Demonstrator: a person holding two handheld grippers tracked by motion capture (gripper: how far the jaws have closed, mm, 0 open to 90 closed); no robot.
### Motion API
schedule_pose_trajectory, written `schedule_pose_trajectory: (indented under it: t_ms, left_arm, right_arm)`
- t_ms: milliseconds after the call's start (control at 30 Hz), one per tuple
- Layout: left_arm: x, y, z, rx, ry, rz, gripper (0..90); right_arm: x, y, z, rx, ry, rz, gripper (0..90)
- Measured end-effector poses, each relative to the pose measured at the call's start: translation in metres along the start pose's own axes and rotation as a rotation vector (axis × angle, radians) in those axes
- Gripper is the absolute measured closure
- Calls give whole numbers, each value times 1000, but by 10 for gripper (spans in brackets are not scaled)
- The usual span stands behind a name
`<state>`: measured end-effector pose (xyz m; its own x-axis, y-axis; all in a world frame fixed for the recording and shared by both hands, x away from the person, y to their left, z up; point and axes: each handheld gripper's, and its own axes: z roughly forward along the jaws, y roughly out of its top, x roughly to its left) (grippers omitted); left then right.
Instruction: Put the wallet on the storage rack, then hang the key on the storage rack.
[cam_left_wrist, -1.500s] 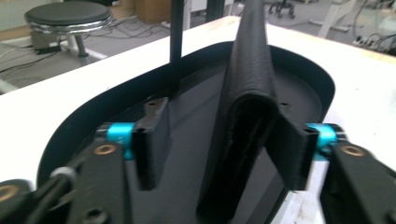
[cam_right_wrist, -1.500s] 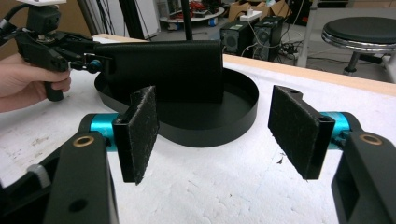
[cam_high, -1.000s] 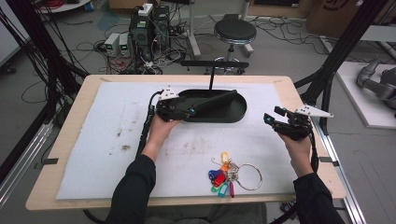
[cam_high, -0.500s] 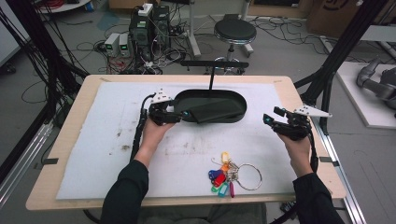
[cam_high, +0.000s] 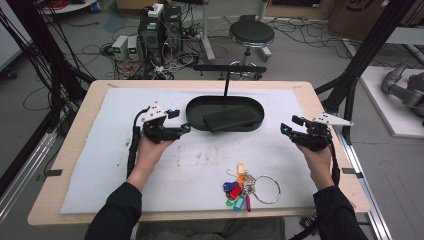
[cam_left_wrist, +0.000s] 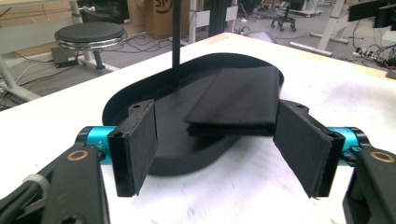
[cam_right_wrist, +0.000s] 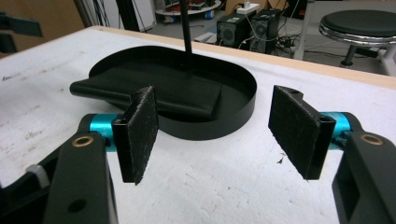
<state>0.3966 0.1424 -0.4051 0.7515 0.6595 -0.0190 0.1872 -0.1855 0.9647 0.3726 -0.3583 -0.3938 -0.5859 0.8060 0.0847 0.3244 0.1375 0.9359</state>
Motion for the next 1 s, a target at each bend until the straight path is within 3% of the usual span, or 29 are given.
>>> schedule_pose_trajectory:
  t_ms: [133,433,667,833,1000]
  left_arm:
    - [-8,-5,-23,20,21,10,260]
    - [-18,-30,-66,10,92,23,236]
    - [-12,-38,-76,-10,127,-10,236]
    - [-9,-37,-84,-17,152,3,236]
    - [-3,-39,-91,-22,180,1,236]
  right_arm:
    - [3,0,1,10,-8,-14,330]
    - [5,-2,-1,12,-15,-11,303]
    - [13,0,-13,-10,-2,-2,303]
    - [22,-7,-26,-2,-4,12,310]
    - [31,-17,-40,30,43,24,386]
